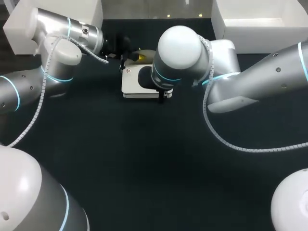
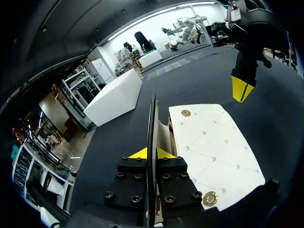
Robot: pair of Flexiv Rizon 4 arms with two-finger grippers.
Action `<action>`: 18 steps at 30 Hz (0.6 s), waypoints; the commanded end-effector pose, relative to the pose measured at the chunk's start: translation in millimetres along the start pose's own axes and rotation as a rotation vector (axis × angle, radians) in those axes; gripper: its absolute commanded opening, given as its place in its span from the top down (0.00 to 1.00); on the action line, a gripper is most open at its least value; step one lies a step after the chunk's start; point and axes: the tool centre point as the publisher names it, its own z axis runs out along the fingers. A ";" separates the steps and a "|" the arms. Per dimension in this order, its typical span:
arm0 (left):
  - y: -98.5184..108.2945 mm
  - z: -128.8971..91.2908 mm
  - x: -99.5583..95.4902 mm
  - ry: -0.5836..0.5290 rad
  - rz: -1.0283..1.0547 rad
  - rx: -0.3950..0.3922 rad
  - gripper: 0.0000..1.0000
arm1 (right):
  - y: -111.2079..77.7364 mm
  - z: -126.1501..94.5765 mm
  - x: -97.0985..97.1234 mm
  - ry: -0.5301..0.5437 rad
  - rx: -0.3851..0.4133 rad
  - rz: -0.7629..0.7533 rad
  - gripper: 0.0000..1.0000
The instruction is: Pick up the bag, open it, inspect its contents, close it, and place it on the opposite side
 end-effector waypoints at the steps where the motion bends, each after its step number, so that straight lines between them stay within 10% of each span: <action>1: 14.6 17.5 -16.1 -0.010 0.023 0.019 1.00 | -3.2 8.6 14.4 -0.030 -0.014 0.018 1.00; 8: 18.8 27.1 -9.7 0.004 0.071 0.017 1.00 | -7.8 15.1 22.5 -0.043 -0.015 0.036 1.00; 14: 23.9 29.8 -0.3 0.037 0.067 0.017 1.00 | -8.2 20.8 19.8 -0.073 -0.001 0.018 0.34; 18: 25.0 28.6 4.6 0.055 0.061 0.020 1.00 | -7.2 22.5 14.6 -0.097 0.003 0.005 0.28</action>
